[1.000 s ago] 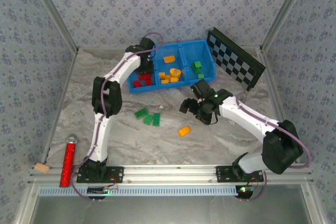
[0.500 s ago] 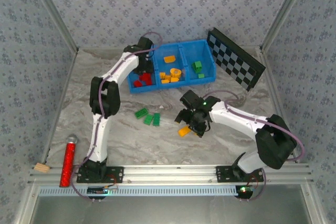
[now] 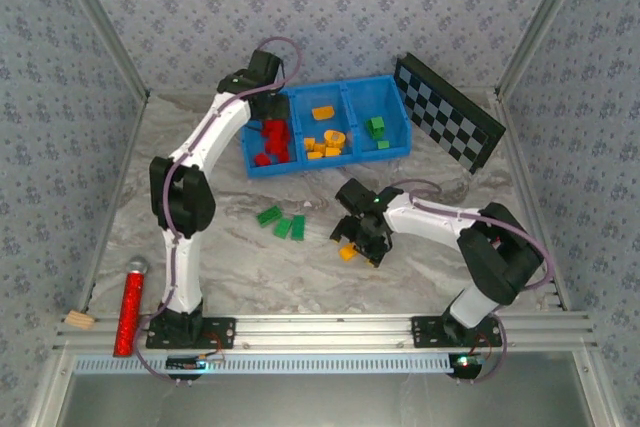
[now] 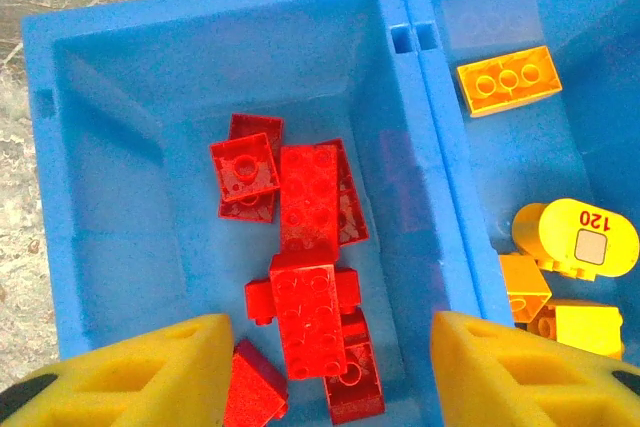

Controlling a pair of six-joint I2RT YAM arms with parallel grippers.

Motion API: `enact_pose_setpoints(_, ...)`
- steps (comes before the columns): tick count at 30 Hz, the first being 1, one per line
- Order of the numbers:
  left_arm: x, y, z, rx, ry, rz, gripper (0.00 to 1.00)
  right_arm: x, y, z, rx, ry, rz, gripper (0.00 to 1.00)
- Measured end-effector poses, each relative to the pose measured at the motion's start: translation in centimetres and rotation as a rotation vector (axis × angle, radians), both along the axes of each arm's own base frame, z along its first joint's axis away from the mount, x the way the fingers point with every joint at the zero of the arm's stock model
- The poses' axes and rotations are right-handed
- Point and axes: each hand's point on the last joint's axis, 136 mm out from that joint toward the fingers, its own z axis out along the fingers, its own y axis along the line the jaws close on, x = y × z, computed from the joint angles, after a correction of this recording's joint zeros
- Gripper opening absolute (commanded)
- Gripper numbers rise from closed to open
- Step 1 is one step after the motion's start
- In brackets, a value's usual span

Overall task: Sort the legos into containers by color
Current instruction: Pick up the lego from the center of the table.

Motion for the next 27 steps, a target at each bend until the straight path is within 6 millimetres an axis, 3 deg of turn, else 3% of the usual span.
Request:
enact_pose_setpoints(4,-0.8,0.9,0.6,0.008,0.001,0.001,0.55,0.1,0.1,-0.8,-0.009,0.009,0.0,0.8)
enact_pose_setpoints(7,-1.5,2.1,2.2,0.005,-0.016,0.013,0.55,0.1,0.1,-1.2,-0.029,0.029,0.002,0.73)
enact_pose_setpoints(12,-2.5,3.8,5.8,-0.014,-0.08,0.034,0.55,-0.5,-0.5,-1.6,-0.079,0.07,0.022,0.47)
enact_pose_setpoints(15,-3.4,4.1,7.3,-0.026,-0.103,0.034,0.55,-1.0,-1.3,-1.9,-0.115,0.095,0.038,0.37)
enact_pose_setpoints(23,-6.2,5.4,8.1,-0.021,-0.09,0.005,0.56,-0.6,-1.1,-1.7,-0.155,0.132,0.165,0.29)
enact_pose_setpoints(27,-7.8,7.3,10.3,-0.051,-0.123,0.002,0.57,2.6,0.7,-0.4,-0.157,0.05,0.304,0.27)
